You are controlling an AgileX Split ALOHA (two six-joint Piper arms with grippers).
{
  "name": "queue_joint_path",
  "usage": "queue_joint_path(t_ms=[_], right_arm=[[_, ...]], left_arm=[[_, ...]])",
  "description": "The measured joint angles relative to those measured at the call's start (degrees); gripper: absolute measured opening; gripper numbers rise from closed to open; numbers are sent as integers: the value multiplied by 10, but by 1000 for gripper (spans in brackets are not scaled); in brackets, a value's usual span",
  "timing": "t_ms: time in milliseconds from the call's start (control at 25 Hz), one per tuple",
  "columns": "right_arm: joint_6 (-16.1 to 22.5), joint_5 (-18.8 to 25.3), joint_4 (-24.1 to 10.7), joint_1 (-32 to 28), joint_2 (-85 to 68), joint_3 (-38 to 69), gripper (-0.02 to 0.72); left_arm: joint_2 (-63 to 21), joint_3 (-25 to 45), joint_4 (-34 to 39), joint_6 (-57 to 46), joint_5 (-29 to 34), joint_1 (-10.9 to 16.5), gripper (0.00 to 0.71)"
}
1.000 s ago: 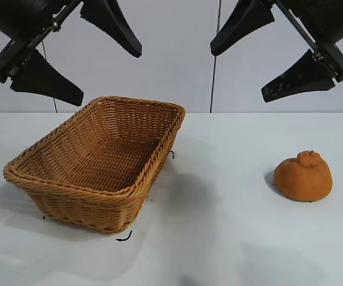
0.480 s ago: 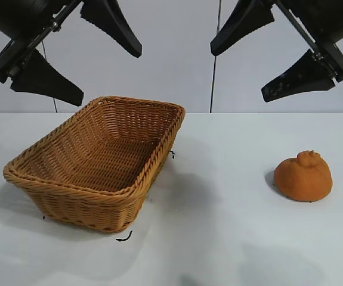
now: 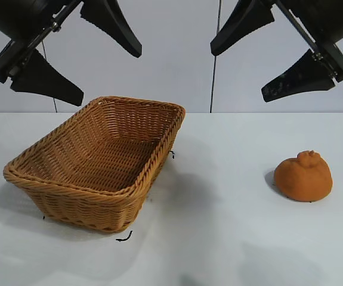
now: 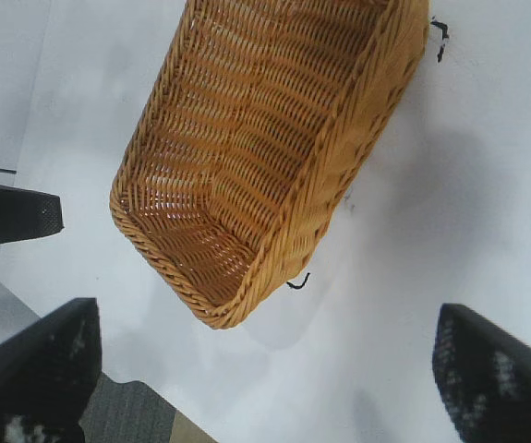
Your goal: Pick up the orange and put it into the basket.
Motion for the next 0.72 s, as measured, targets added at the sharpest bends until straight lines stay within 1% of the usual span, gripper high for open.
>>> queue_joint_path(t_ms=[120, 240, 400, 520, 600, 720], right_arm=[[0, 0, 0, 0, 0, 0, 696], [0, 0, 0, 0, 0, 0, 696], [0, 0, 0, 0, 0, 0, 696], [0, 0, 0, 0, 0, 0, 696], [0, 0, 0, 0, 0, 0, 696], [0, 0, 0, 0, 0, 0, 696]], left_arm=[[0, 0, -7, 0, -2, 0, 680], [-12, 0, -4, -1, -21, 0, 680], [-42, 0, 1, -32, -24, 0, 680], [-61, 1, 18, -64, -18, 0, 680], [-76, 13, 34, -86, -18, -7, 680], [-100, 46, 65, -139, -21, -33, 680]])
